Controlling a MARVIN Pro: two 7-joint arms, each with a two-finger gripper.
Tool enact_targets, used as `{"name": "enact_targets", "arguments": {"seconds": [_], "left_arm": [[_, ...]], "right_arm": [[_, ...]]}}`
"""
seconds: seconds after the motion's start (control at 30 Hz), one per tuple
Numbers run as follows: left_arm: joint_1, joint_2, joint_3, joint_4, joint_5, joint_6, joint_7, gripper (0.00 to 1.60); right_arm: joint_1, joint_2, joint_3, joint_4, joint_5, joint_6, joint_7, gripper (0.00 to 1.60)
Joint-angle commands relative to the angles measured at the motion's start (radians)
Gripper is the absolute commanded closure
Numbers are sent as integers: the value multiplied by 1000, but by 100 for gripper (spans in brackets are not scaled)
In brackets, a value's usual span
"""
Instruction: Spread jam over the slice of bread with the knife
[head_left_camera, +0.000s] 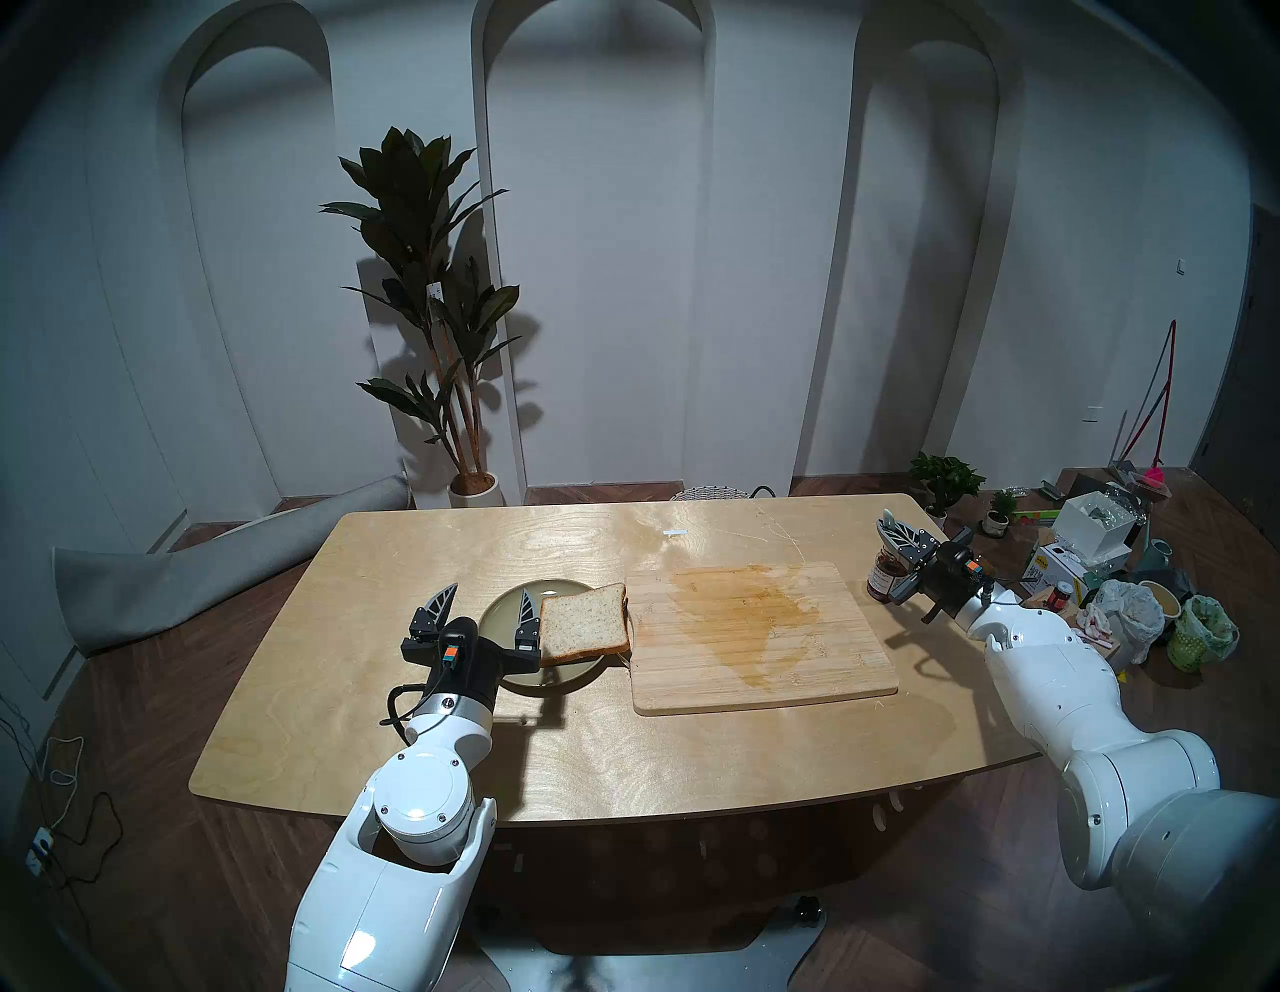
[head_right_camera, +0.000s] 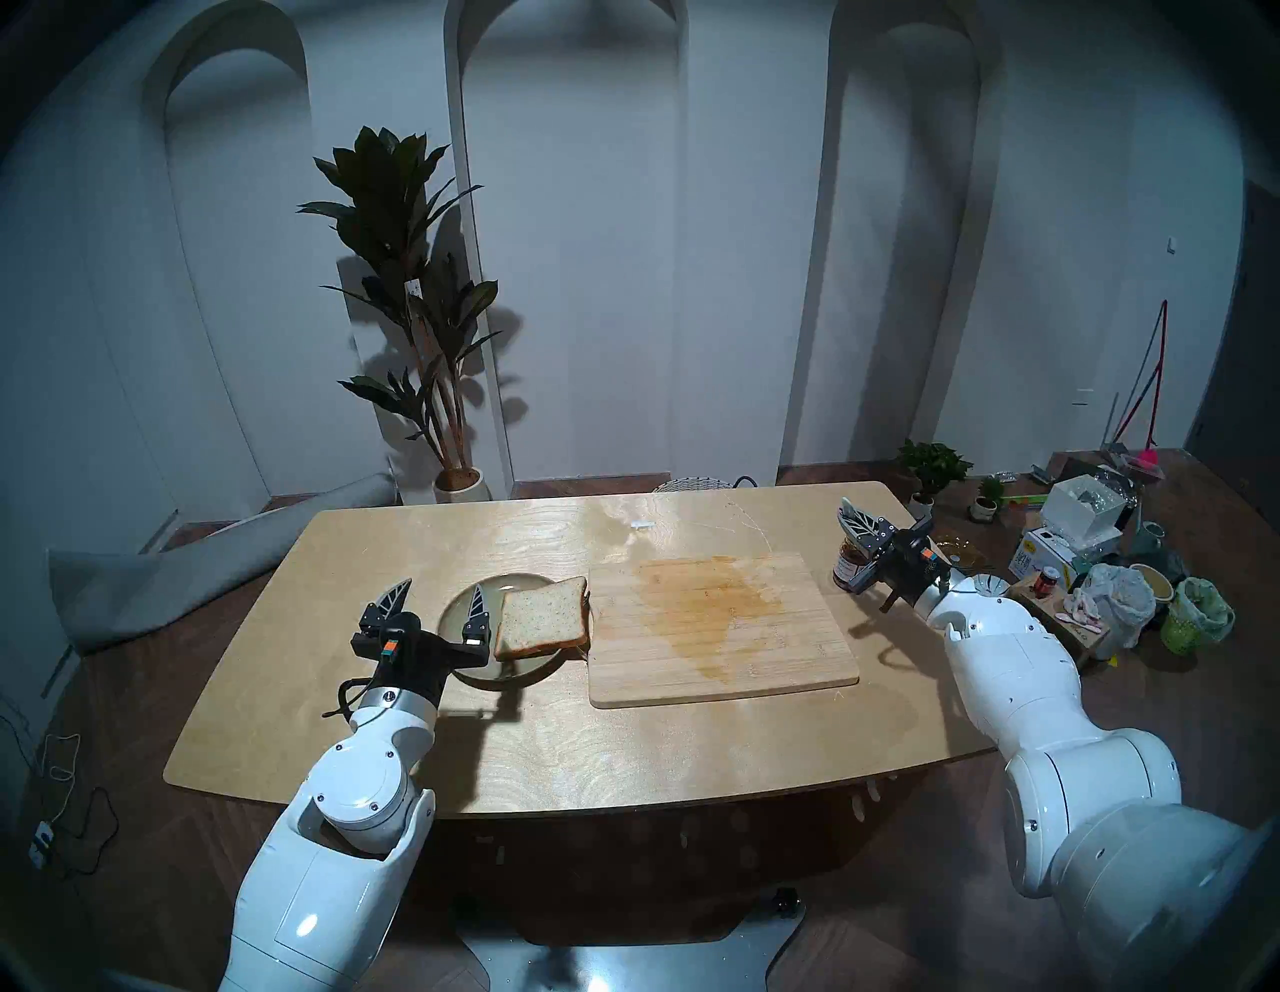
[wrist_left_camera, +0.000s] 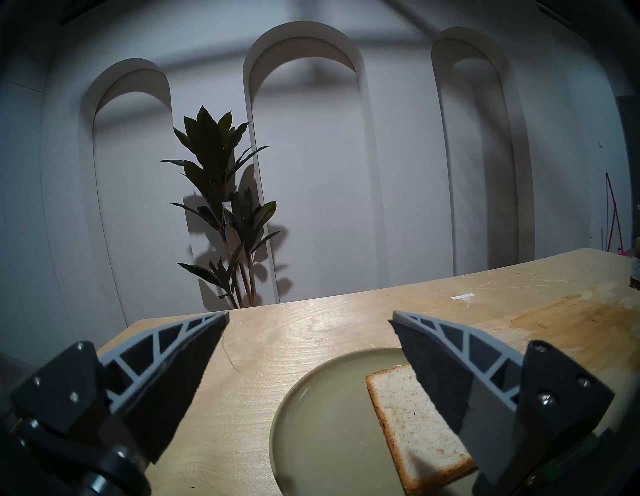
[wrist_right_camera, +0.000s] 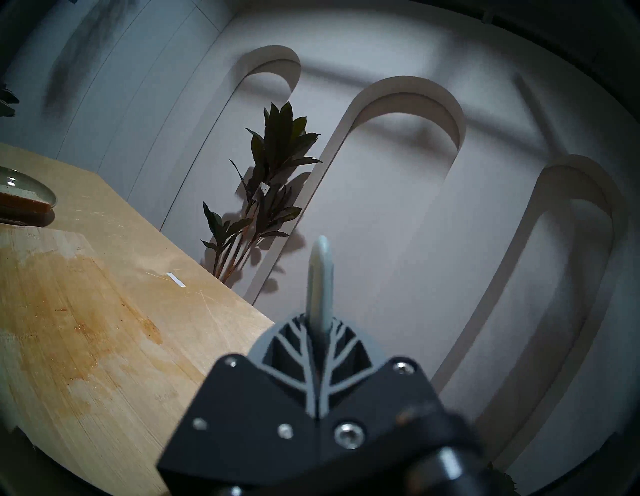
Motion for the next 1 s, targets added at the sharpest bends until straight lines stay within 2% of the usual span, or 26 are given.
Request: {"name": "enact_targets", "arguments": {"seconds": [0.0,0.2,0.4,0.97], "left_arm": [[-13,1,2,-17,6,-6,0,0],[-15,-4,2,-14,9,-4,1,0],[-21,-9,2,-10,11,-2,1,0],[-35,-18,5,-1,13,3,-10,0]], "right_arm": [[39,-3,-2,47,-6,-40,-6,160],[84,-14,0,112,-2,-92,16,160],[110,-14,-1,135,-7,-131,37,160],[159,-12,22,178,12,-132,85,160]]}}
